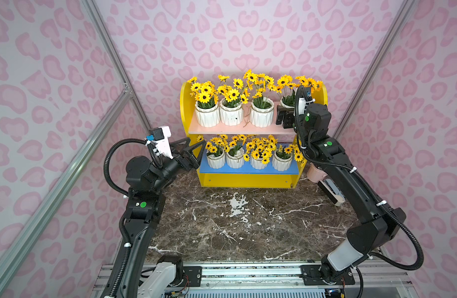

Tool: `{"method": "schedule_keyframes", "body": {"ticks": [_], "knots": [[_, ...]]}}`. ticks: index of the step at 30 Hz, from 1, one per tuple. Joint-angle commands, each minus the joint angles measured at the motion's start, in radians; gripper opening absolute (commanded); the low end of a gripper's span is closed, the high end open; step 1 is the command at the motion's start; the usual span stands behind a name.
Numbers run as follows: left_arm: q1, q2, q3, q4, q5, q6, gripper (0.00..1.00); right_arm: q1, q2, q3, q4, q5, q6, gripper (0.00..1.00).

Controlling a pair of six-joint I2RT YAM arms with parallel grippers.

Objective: Take the sunflower pots off the shelves
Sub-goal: Pick up the sunflower pot from the shelf.

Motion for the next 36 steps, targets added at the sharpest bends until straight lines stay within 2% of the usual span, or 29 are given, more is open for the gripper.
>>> {"method": "schedule_keyframes", "body": {"ticks": [1, 10, 13, 16, 17, 22, 24, 36], "knots": [[-0.001, 0.003, 0.009, 0.040, -0.004, 0.014, 0.97, -0.013, -0.004, -0.010, 0.053, -0.022, -0.007, 0.99], [0.000, 0.004, 0.013, 0.040, -0.008, 0.018, 0.98, -0.021, -0.041, -0.077, 0.105, -0.045, -0.030, 0.89], [-0.001, 0.003, 0.013, 0.040, -0.010, 0.018, 0.97, -0.024, -0.046, -0.081, 0.109, -0.055, -0.037, 0.83], [-0.001, 0.003, 0.015, 0.040, -0.011, 0.018, 0.97, -0.023, -0.055, -0.089, 0.118, -0.073, -0.042, 0.70], [-0.001, 0.003, 0.015, 0.039, -0.011, 0.017, 0.97, -0.024, -0.058, -0.092, 0.122, -0.079, -0.043, 0.64], [0.000, 0.006, 0.022, 0.041, -0.011, 0.015, 0.98, -0.024, -0.075, -0.104, 0.145, -0.120, -0.046, 0.22], [0.000, 0.008, 0.024, 0.042, -0.007, 0.012, 0.99, -0.025, -0.078, -0.094, 0.139, -0.132, -0.047, 0.00], [-0.001, 0.015, 0.031, 0.053, 0.006, -0.007, 1.00, -0.022, -0.151, -0.124, 0.186, -0.122, -0.036, 0.00]]}}
